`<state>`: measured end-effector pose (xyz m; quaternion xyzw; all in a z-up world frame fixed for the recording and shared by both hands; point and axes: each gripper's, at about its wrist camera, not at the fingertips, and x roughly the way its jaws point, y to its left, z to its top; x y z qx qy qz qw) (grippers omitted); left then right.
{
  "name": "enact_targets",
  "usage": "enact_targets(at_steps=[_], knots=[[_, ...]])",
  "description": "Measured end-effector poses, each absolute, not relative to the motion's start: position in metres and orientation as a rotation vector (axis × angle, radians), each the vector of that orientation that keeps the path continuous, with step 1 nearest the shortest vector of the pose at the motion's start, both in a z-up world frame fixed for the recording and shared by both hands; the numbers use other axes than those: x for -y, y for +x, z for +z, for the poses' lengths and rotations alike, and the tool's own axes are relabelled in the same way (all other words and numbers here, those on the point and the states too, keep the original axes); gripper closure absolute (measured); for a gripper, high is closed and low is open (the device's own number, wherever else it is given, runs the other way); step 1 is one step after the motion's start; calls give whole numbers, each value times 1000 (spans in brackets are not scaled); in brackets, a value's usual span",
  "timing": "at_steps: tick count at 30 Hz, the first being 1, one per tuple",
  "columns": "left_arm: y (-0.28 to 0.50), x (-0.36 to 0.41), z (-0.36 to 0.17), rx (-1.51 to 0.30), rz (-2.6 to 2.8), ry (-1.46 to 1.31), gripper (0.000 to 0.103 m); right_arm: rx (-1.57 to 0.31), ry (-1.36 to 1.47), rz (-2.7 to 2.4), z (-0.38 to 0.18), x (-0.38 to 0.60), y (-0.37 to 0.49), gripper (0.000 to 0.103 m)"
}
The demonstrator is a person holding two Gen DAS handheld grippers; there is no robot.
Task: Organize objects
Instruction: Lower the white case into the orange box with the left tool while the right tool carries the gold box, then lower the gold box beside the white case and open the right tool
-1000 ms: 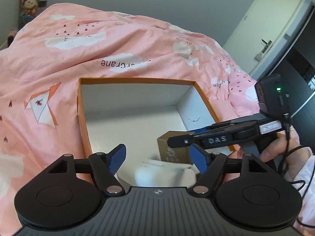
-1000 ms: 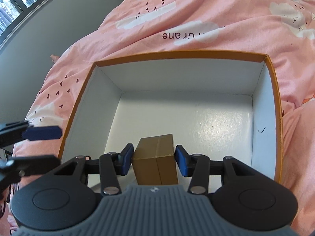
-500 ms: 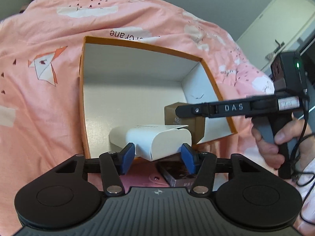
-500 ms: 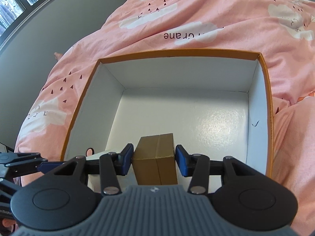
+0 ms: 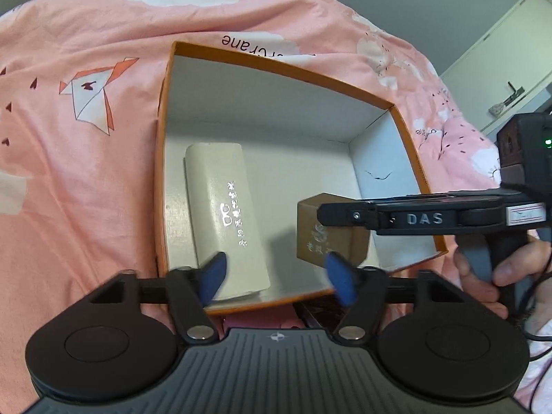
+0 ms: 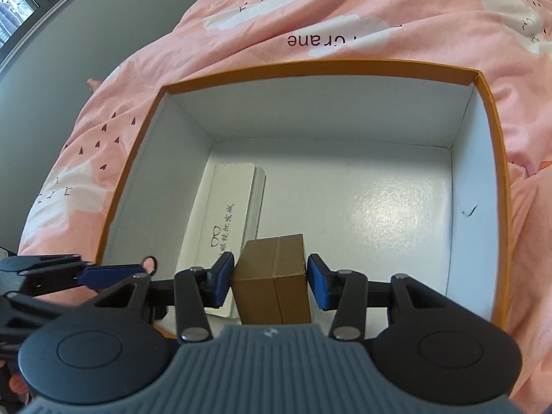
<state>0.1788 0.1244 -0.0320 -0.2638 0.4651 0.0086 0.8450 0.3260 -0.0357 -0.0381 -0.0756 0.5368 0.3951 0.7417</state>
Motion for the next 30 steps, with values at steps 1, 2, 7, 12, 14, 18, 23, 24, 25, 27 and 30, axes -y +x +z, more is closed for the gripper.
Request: enact_targets(at_steps=[1,2,7,12,14,18,23,24,25,27,30], knots=[[177,-125,-31,-980,14,-556,22,-1176,-167,862,-39,35,327,54],[176,-125,-31,-977,16,-552,22,-1178,-167,858,-40,34,329,54],[170,-130,-23,-914,28,-553,23,-1188,-167,842,-44,28,336,54],[164,-135,-6,-788,100,-485,22,-1212,-177,827,-51,15,340,54],[165,-136,-2,-759,142,-439,22,-1219,-183,816,-54,9,343,54],[170,-137,-5,-757,190,-422,22,-1249,-174,798,-62,-2,350,54],[175,-125,-15,-764,266,-344,27,-1264,-173,792,-67,-14,355,52],[175,-123,-16,-765,285,-330,28,-1268,-167,791,-68,-16,356,52],[175,-120,-18,-766,299,-318,29,-1271,-166,791,-70,-17,356,51],[174,-118,-21,-755,309,-307,29,-1269,-185,798,-70,-20,354,46],[173,-117,-23,-747,318,-290,29,-1255,-222,813,-67,-22,348,36]])
